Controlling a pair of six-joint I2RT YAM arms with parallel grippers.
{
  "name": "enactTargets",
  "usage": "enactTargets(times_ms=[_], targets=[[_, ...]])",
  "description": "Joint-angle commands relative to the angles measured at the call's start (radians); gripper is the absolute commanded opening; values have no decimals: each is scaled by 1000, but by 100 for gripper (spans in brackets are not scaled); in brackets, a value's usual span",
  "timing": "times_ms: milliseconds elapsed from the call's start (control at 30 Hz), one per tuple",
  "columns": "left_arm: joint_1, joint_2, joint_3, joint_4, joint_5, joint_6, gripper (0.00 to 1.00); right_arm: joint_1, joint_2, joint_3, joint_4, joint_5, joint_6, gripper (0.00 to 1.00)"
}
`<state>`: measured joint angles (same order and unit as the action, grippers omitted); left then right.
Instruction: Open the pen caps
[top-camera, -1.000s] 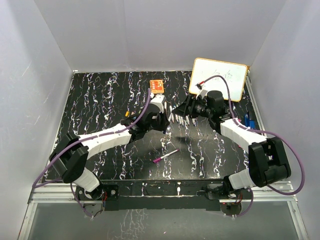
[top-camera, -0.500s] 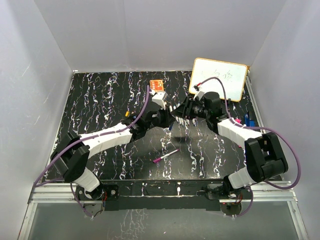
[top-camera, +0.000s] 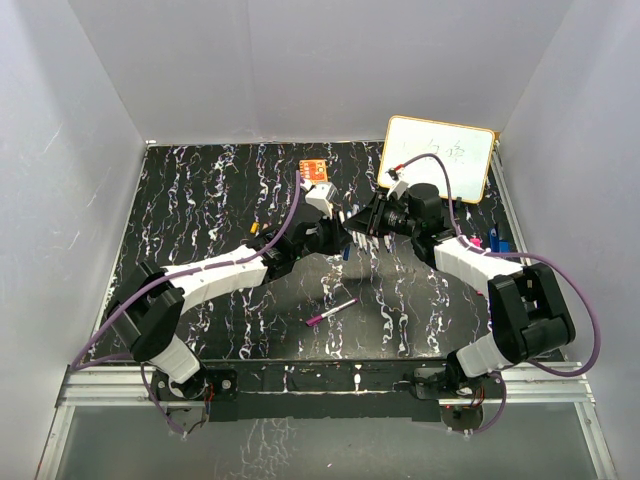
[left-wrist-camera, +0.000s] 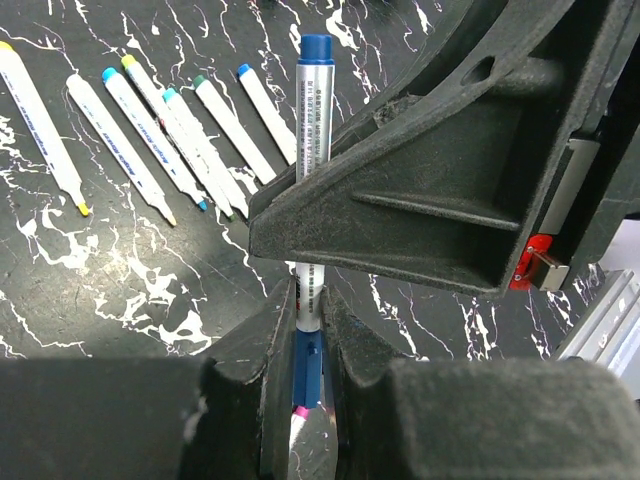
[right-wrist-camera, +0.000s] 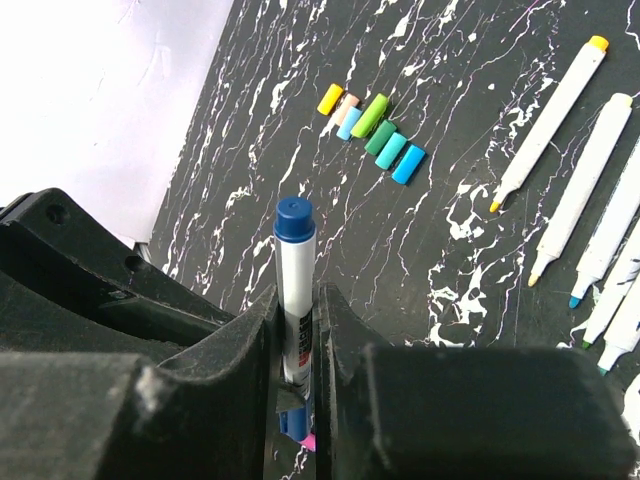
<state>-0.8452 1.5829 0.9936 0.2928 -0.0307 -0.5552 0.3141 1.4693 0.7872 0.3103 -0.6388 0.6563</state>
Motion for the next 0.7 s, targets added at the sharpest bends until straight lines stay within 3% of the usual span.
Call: enactTargets(times_ms=[0,67,133,233,300,667], targets=[[6,-15,25,53,14,-6,0,6,9,-4,67,-16,-4,8],[7,-16,27,49,17,-5,0,6,10,-3,67,-14,-5,0],[6,-14,36,39,26,-2,0,6,7,-5,65,-6,-6,0],[6,-22,27,47,33,0,30,6,-3,-6,50,12,-16,0],[8,-39,12,58,31,0,41,6,-14,-7,39,22,-23,0],[8,-67,-57,73,85,36,47,6,-27,27,4,40,-28,0]])
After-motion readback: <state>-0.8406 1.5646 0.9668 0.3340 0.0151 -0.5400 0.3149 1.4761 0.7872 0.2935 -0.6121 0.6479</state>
